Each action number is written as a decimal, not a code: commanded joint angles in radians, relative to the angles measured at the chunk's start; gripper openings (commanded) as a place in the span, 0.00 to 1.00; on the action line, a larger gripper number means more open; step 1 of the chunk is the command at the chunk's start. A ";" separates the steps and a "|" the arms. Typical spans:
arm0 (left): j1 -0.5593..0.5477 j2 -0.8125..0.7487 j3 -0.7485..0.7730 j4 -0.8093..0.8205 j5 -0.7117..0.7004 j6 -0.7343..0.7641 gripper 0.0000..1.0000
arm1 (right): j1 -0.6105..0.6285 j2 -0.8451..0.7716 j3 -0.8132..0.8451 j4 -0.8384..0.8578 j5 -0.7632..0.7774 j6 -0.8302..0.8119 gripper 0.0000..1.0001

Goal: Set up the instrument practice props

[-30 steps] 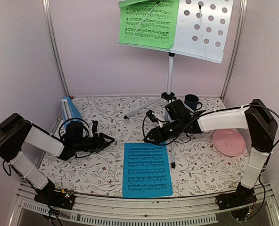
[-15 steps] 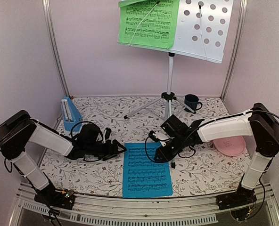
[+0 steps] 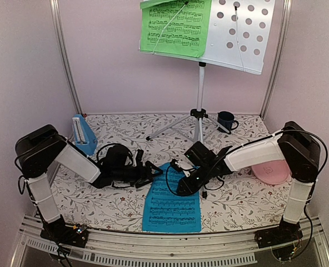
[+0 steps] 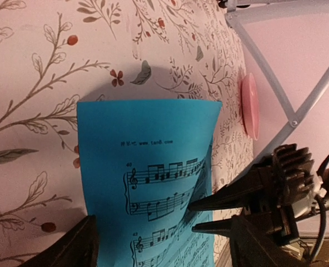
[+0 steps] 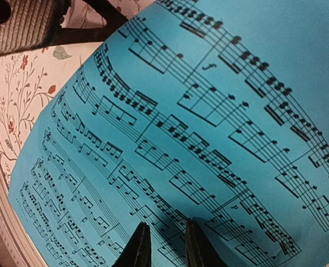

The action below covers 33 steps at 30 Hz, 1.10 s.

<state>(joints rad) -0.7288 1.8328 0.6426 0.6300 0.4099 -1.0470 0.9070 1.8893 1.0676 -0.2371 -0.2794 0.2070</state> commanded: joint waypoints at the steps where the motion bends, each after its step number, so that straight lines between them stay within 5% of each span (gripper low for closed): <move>1: -0.019 0.067 -0.059 0.174 0.042 -0.078 0.83 | -0.003 0.066 -0.013 0.025 -0.012 0.012 0.24; 7: -0.020 0.118 -0.046 0.369 0.088 -0.095 0.80 | -0.003 0.078 -0.007 0.035 -0.003 0.001 0.24; 17: -0.028 0.185 0.083 0.084 0.110 0.075 0.60 | -0.002 0.067 -0.006 0.045 0.014 -0.008 0.24; 23: -0.033 0.209 0.099 0.075 0.149 0.128 0.55 | -0.002 0.065 0.010 0.045 0.012 -0.010 0.24; 33: -0.030 0.172 0.083 0.105 0.185 0.201 0.31 | -0.003 0.032 0.047 0.038 0.008 -0.024 0.26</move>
<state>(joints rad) -0.7471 2.0106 0.7395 0.7383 0.5705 -0.8886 0.9070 1.9186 1.0874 -0.1719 -0.2966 0.1967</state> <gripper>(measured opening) 0.353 0.255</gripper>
